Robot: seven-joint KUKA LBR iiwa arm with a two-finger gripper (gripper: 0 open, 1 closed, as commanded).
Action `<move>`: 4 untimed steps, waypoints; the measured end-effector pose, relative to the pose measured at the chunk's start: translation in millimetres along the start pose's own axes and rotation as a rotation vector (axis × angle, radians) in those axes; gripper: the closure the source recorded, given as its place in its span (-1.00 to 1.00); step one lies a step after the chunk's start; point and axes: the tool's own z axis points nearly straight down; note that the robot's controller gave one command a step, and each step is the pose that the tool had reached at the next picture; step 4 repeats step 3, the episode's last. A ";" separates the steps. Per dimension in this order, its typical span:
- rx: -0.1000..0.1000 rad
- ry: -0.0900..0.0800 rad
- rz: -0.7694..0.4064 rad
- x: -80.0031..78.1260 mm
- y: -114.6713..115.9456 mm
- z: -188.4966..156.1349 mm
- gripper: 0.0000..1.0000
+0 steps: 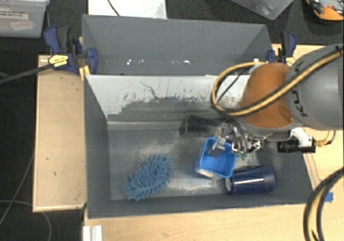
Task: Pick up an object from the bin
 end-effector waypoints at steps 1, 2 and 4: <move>-0.002 -0.003 0.050 -38.4 -55.3 37.9 1.00; -0.002 -0.007 0.037 -28.2 -48.0 26.8 1.00; -0.010 0.006 0.059 -43.3 -57.5 45.2 1.00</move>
Offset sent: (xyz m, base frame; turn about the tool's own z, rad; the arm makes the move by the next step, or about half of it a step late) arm 0.0022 -0.0192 -0.0052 0.0177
